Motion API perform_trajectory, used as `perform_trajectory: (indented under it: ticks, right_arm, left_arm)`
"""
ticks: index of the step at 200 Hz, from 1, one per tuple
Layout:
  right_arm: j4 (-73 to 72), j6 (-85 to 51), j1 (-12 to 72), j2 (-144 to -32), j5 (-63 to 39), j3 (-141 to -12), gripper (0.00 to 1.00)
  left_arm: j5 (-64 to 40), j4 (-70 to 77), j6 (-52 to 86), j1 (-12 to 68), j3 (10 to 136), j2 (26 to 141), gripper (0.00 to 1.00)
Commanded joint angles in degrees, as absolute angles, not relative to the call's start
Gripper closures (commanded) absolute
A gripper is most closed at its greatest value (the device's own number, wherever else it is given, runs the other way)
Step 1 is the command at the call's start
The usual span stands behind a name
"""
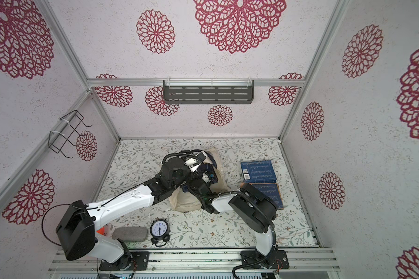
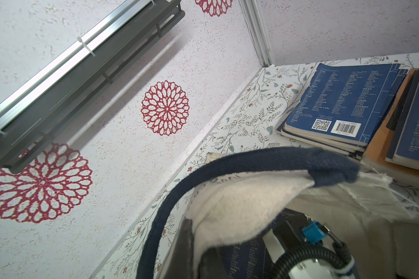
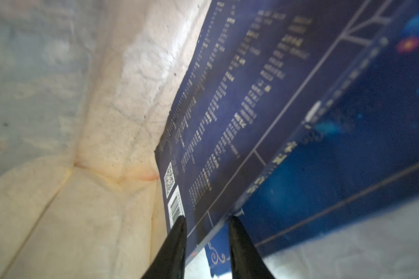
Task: Take out the books from the canvas bag
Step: Pick up the book from the canvas bag.
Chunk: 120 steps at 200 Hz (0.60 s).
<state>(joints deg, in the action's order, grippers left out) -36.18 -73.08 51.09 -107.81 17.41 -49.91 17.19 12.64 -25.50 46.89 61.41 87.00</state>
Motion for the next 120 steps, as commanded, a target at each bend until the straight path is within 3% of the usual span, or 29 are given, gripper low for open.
perform_trajectory:
  ticks: [1, 63, 82, 120]
  right_arm:
    - [-38.7, -72.1, 50.4, -108.1, 20.5, -52.0, 0.68]
    - [-38.3, -71.5, 48.7, -112.8, 19.1, -56.8, 0.69]
    - [-37.5, -71.2, 48.3, -113.8, 19.2, -58.3, 0.75]
    - [-39.8, -68.9, 48.1, -113.5, 18.0, -58.0, 0.96]
  left_arm:
    - [16.4, 17.0, -26.5, 47.6, 61.5, 84.5, 1.00]
    - [16.3, 16.9, -26.2, 47.7, 61.5, 84.4, 1.00]
    - [16.3, 17.0, -25.8, 47.7, 61.5, 84.4, 1.00]
    - [16.7, 17.0, -25.7, 47.6, 61.4, 84.3, 1.00]
